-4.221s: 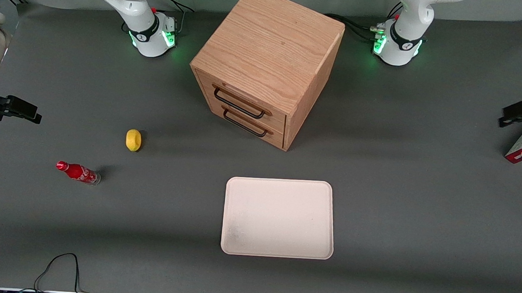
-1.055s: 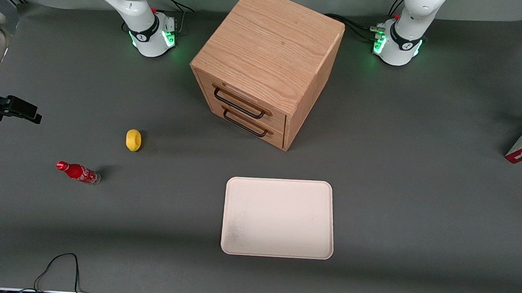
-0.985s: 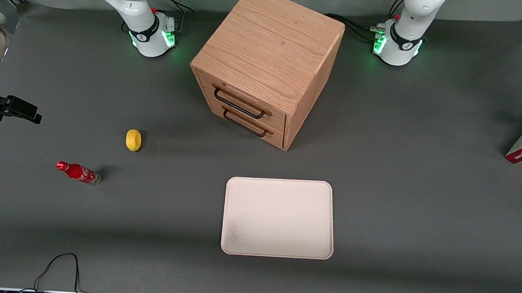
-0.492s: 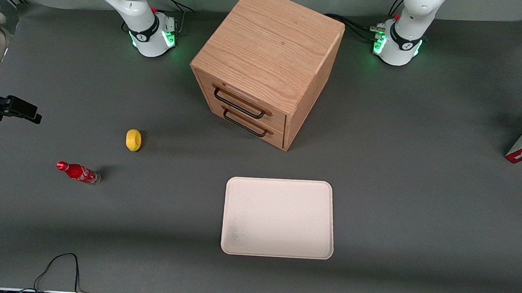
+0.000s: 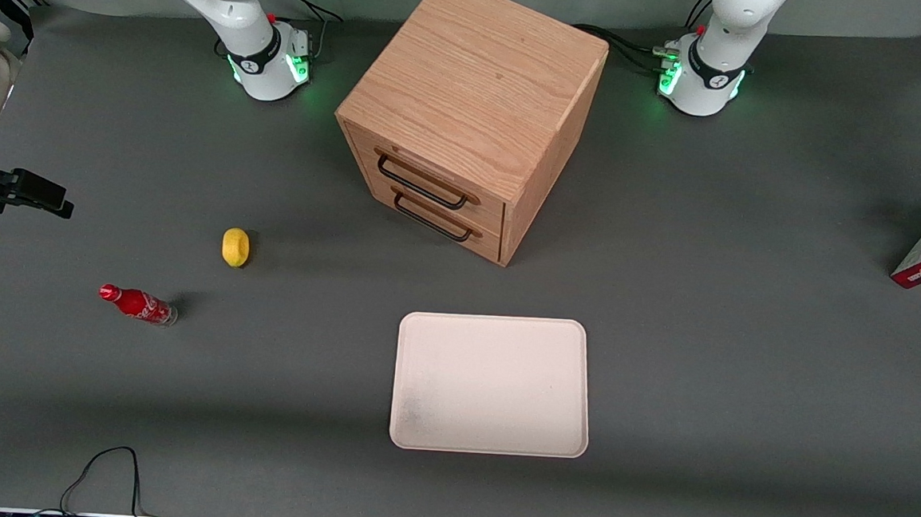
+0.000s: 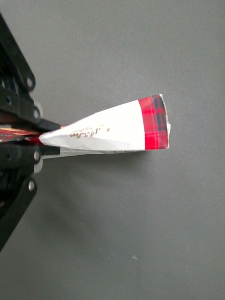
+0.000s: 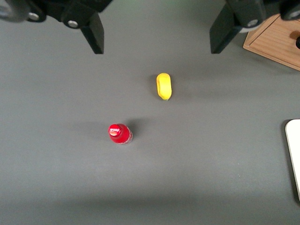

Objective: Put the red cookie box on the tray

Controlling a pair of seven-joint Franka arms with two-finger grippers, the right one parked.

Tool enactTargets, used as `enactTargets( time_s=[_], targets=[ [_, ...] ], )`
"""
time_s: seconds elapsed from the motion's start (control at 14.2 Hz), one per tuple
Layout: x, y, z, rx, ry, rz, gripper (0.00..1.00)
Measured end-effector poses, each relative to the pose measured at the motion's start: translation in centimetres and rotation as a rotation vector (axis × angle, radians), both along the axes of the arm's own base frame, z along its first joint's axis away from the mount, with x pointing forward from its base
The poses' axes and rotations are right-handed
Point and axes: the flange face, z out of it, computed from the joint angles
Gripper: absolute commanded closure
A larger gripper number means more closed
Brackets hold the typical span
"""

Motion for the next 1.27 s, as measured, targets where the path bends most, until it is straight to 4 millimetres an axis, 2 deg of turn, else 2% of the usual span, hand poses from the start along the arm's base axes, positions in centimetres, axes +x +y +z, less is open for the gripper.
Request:
enactTargets(
  time_s=[0.14, 0.28, 0.56, 0.77, 1.13, 1.27],
  targets=[
    [0.2, 0.1, 0.3, 0.005, -0.005, 0.005, 1.0],
    [1.2, 0.1, 1.5, 0.021, -0.02, 0.011, 1.0],
    [2.1, -0.2, 6.6, 0.033, -0.04, 0.039, 1.0],
    [2.4, -0.3, 12.6, 0.051, -0.003, 0.071, 1.0],
    [4.6, -2.2, 26.2, 0.081, 0.074, 0.093, 1.0],
    [5.4, -3.2, 30.0, 0.097, 0.096, 0.107, 1.0]
  ],
)
